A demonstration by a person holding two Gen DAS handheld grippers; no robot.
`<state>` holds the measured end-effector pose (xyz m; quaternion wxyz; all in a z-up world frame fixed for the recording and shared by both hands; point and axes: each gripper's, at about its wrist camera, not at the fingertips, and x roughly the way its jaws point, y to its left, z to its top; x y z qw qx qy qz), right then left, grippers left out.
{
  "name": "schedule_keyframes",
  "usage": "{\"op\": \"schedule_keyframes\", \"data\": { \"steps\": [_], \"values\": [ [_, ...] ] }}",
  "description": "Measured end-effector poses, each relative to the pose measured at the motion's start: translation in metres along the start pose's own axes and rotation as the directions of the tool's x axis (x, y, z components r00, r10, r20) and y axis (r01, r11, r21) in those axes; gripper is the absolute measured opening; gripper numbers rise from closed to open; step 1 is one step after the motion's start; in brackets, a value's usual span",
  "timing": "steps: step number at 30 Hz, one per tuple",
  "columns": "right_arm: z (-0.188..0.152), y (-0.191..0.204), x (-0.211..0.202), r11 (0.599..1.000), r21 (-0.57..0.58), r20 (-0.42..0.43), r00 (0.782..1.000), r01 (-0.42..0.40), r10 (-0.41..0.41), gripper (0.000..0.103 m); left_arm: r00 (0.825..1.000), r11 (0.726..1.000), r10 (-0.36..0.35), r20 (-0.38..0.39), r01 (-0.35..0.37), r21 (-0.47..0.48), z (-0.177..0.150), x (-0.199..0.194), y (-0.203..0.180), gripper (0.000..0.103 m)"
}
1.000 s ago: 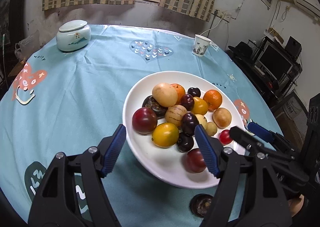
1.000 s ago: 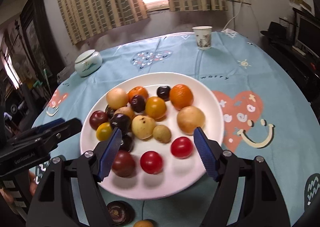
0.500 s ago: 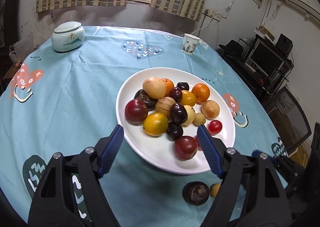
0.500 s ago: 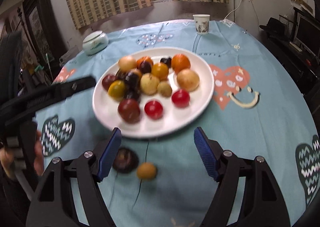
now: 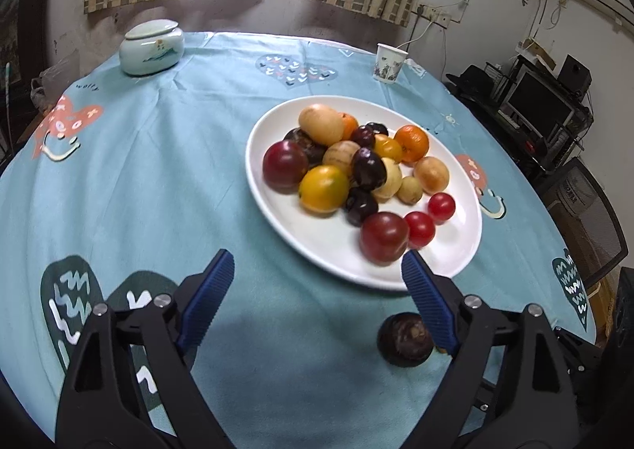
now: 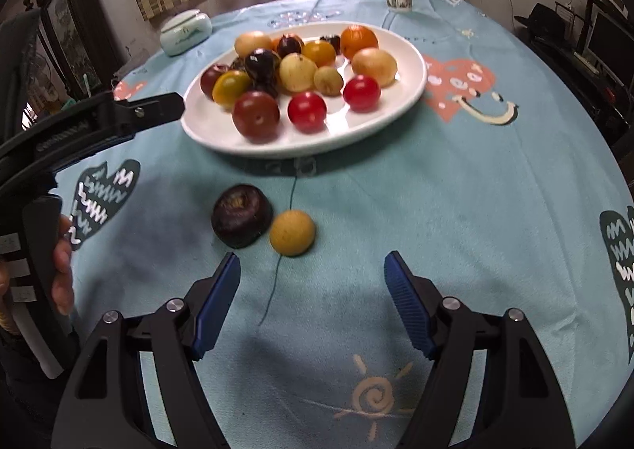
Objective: Organize fruits
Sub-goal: 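Move both open tools back to the last dark plum and yellow fruit, then grasp the small yellow fruit with the right tool while the left tool grasps the dark plum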
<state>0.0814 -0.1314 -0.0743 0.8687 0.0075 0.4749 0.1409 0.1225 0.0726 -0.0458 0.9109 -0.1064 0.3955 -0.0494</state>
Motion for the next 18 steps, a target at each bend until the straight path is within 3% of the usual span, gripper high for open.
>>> {"op": "schedule_keyframes", "data": {
  "steps": [3,11,14,15,18],
  "values": [
    [-0.004,0.003,0.009,1.0,-0.027,-0.029,1.0,0.008,-0.008,0.075,1.0,1.0,0.0,-0.005,0.0,-0.021,-0.005,-0.002,0.006,0.092],
    [-0.005,0.016,0.018,0.991,-0.114,0.016,0.997,0.074,-0.072,0.075,0.998,0.998,-0.035,-0.052,0.032,-0.057,-0.027,0.001,0.015,0.094],
    [-0.002,0.018,0.02,0.988,-0.135,0.039,0.997,0.076,-0.072,0.045,0.997,0.995,-0.058,-0.046,0.054,-0.085,-0.028,0.0,0.021,0.094],
    [0.0,0.017,0.019,0.989,-0.136,0.041,0.998,0.058,-0.053,0.026,0.997,0.994,-0.063,-0.042,0.059,-0.088,-0.028,0.0,0.021,0.094],
    [0.003,0.013,0.017,0.993,-0.115,0.032,0.999,0.031,-0.028,0.027,0.997,0.995,-0.078,-0.025,0.076,-0.069,-0.028,-0.003,0.016,0.094]
  ]
}}
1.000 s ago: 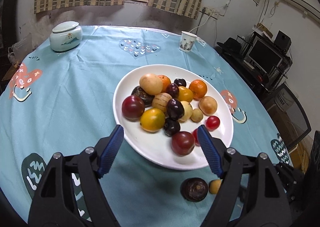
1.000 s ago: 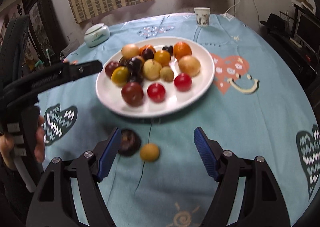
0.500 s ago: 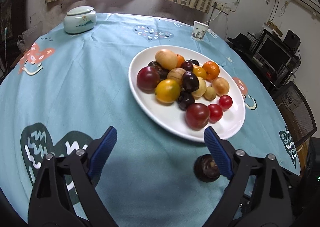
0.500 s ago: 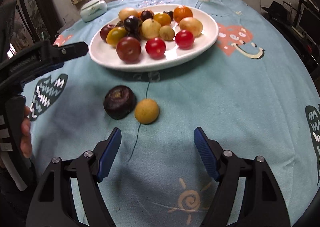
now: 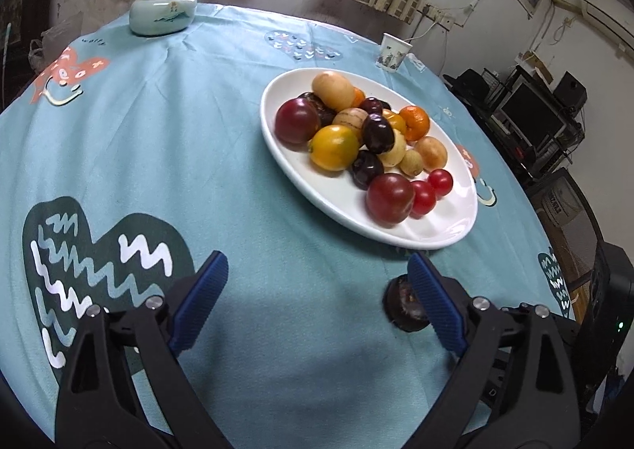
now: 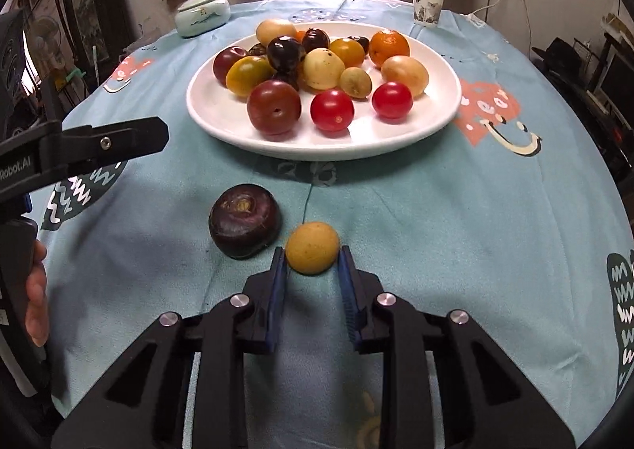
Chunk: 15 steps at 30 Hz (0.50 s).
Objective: Organize fruits
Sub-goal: 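Grasp the small yellow fruit with the right tool while the left tool grasps the dark plum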
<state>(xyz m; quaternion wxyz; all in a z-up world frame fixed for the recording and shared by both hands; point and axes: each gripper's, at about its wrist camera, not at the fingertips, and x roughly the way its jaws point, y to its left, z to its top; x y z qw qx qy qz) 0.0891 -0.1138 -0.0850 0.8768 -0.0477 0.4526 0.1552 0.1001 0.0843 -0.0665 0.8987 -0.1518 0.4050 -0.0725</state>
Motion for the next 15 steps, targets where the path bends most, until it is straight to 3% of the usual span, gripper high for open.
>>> {"op": "schedule_keyframes", "data": {
  "steps": [4,9,15],
  "values": [
    [-0.005,-0.015,-0.018,0.998,0.065,0.023,1.0,-0.004,0.003,0.027,1.0,0.996,-0.027,-0.014,0.029,0.086,-0.007,0.002,-0.02,0.094],
    [-0.015,-0.047,-0.046,0.991,0.131,0.069,0.997,0.018,-0.027,0.027,0.989,0.954,0.108,-0.102,-0.075,0.289,-0.032,0.023,-0.064,0.094],
    [-0.028,-0.069,-0.057,0.985,0.172,0.09,0.996,-0.033,0.018,0.027,0.976,0.936,0.179,-0.121,-0.131,0.326,-0.033,0.044,-0.08,0.094]
  ]
}}
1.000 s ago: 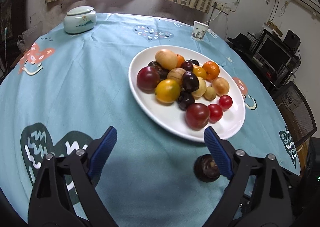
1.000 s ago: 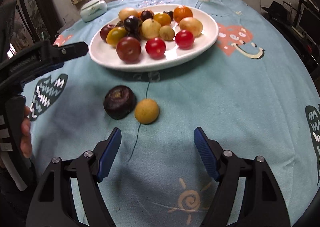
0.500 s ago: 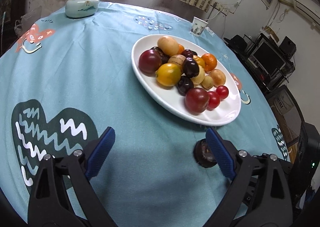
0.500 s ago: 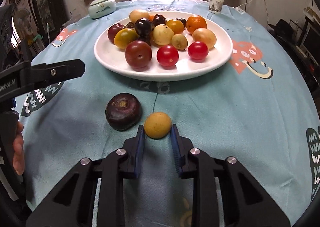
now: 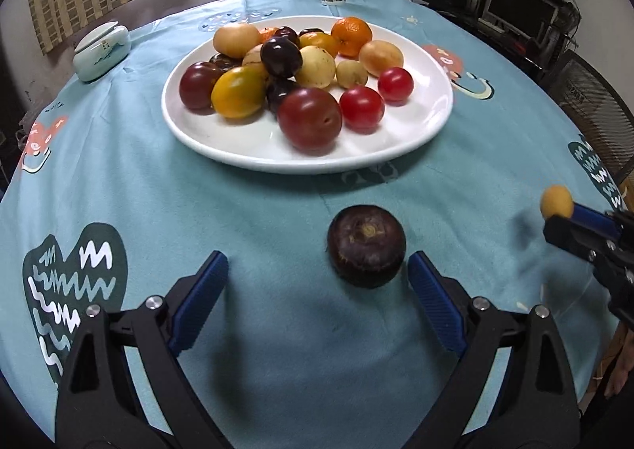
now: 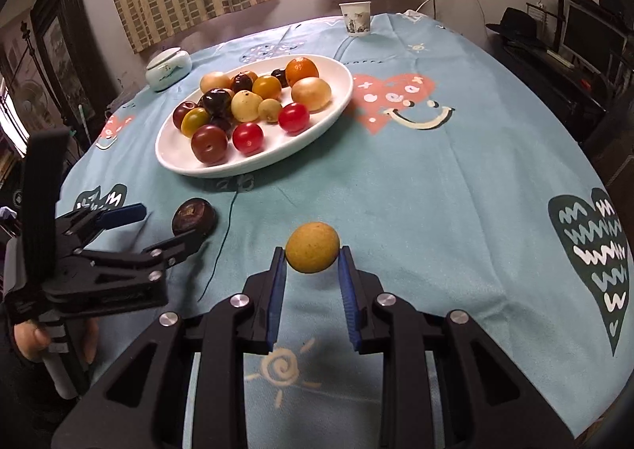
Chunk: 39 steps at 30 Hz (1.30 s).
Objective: Organize fruits
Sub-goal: 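Grasp the small yellow fruit with the right tool while the left tool grasps the dark plum, then carry the yellow fruit and dark plum onto the plate, open both tools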
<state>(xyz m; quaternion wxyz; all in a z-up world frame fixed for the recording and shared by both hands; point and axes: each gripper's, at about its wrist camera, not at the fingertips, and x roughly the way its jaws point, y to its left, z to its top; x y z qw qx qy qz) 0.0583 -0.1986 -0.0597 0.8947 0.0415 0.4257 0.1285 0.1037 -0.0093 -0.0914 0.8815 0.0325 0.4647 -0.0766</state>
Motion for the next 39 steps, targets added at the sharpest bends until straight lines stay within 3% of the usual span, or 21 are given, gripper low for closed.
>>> {"op": "schedule_keyframes", "data": {
  "steps": [7,9,11,12,14,19,24,29,33,39],
  "values": [
    [-0.008,-0.009,0.0,0.998,0.024,-0.012,0.998,-0.057,0.058,0.027,1.0,1.0,0.027,-0.016,-0.027,0.015,0.007,0.013,-0.009,0.092],
    [-0.01,-0.008,0.001,0.997,0.024,-0.018,0.997,-0.07,0.071,0.027,1.0,1.0,0.001,-0.007,-0.001,0.015,0.006,0.011,-0.012,0.079],
    [-0.011,-0.006,0.001,0.997,0.021,-0.022,0.997,-0.079,0.08,0.027,1.0,0.999,-0.016,0.01,0.015,0.041,0.004,0.006,-0.02,0.044],
    [-0.011,-0.005,0.001,0.996,0.019,-0.024,0.996,-0.083,0.083,0.027,1.0,0.998,-0.011,0.016,0.01,0.054,0.004,0.004,-0.025,0.042],
    [-0.011,-0.003,0.0,0.996,0.017,-0.023,0.996,-0.085,0.086,0.027,1.0,0.997,0.004,0.023,-0.006,0.079,0.001,0.003,-0.032,0.042],
    [-0.012,0.0,0.001,0.997,0.015,-0.029,0.996,-0.082,0.082,0.027,0.998,0.997,-0.061,0.025,0.06,0.053,-0.005,-0.008,-0.032,0.042],
    [-0.012,0.005,0.002,0.997,0.009,-0.035,0.996,-0.079,0.079,0.027,0.988,0.993,-0.118,0.096,0.118,0.011,-0.013,-0.041,-0.021,0.042],
    [-0.01,0.009,0.008,0.993,0.015,-0.061,0.991,-0.117,0.118,0.027,0.986,0.994,-0.097,0.132,0.104,-0.041,-0.014,-0.063,0.007,0.042],
    [0.013,0.018,0.002,0.99,-0.027,-0.051,0.989,-0.139,0.137,0.027,0.985,0.996,-0.063,0.161,0.072,-0.047,0.013,-0.073,0.025,0.042],
    [0.078,0.042,0.012,0.984,-0.148,-0.009,0.995,-0.102,0.102,0.027,0.988,0.994,-0.028,0.155,0.044,-0.1,0.095,-0.055,0.039,0.042]
  ]
}}
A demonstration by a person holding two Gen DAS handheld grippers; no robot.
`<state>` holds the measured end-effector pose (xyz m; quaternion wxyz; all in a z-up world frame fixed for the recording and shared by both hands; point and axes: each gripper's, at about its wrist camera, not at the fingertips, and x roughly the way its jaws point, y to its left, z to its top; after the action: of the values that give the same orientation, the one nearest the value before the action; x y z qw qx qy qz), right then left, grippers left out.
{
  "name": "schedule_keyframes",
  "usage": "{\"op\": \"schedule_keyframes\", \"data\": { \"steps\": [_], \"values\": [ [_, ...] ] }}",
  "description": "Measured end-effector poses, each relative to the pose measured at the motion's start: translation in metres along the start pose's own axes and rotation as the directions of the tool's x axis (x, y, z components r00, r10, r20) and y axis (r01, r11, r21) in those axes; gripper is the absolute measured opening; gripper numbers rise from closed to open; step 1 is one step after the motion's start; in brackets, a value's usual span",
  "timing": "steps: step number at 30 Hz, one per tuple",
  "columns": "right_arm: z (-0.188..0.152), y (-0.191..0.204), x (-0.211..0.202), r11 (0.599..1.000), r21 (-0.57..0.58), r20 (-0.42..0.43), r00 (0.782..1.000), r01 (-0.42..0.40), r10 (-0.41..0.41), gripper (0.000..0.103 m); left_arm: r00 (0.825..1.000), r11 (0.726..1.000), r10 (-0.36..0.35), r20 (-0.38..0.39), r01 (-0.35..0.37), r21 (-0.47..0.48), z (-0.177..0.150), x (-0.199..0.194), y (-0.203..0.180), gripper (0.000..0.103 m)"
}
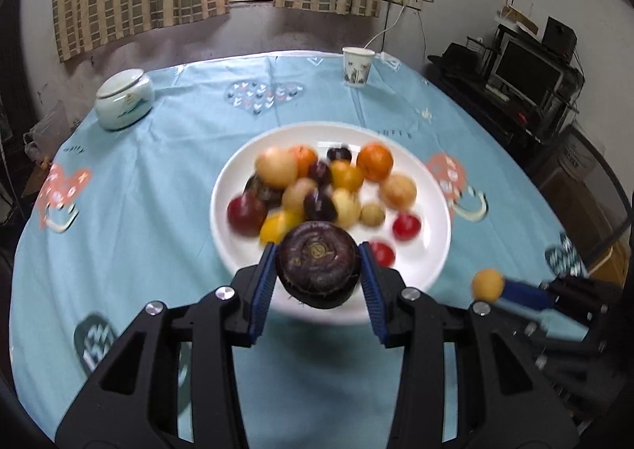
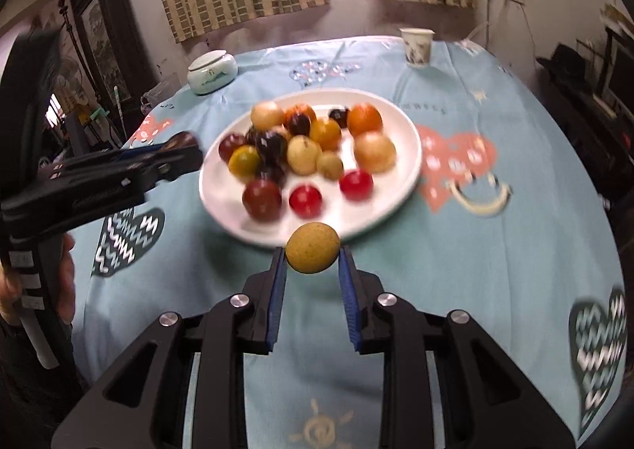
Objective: Organize fruits
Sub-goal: 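Carry the yellow fruit and dark plum onto the plate, open both tools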
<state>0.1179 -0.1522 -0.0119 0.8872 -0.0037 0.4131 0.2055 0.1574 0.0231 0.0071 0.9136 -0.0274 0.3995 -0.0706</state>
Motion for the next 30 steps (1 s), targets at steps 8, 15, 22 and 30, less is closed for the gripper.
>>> {"op": "schedule_keyframes", "data": {
  "steps": [8,15,22,30],
  "values": [
    [0.045,-0.021,0.048,1.0,0.013,-0.004,1.0,0.01,-0.01,0.027,0.999,0.999,-0.047,-0.014,0.047,-0.004,0.032,0.049,-0.022,0.042],
    [0.04,-0.027,0.059,1.0,0.023,-0.009,1.0,-0.016,0.016,0.027,0.999,0.999,-0.04,-0.037,0.04,0.021,0.027,0.064,-0.025,0.042],
    [0.041,-0.05,0.052,0.992,0.118,0.023,0.998,0.047,-0.05,0.028,1.0,0.999,-0.014,-0.02,0.014,0.029,0.023,0.065,-0.023,0.073],
    [0.039,-0.064,0.055,0.981,0.18,0.018,0.997,0.076,-0.08,0.029,1.0,1.0,0.025,-0.006,-0.024,0.015,0.017,0.054,-0.016,0.096]
  ]
}}
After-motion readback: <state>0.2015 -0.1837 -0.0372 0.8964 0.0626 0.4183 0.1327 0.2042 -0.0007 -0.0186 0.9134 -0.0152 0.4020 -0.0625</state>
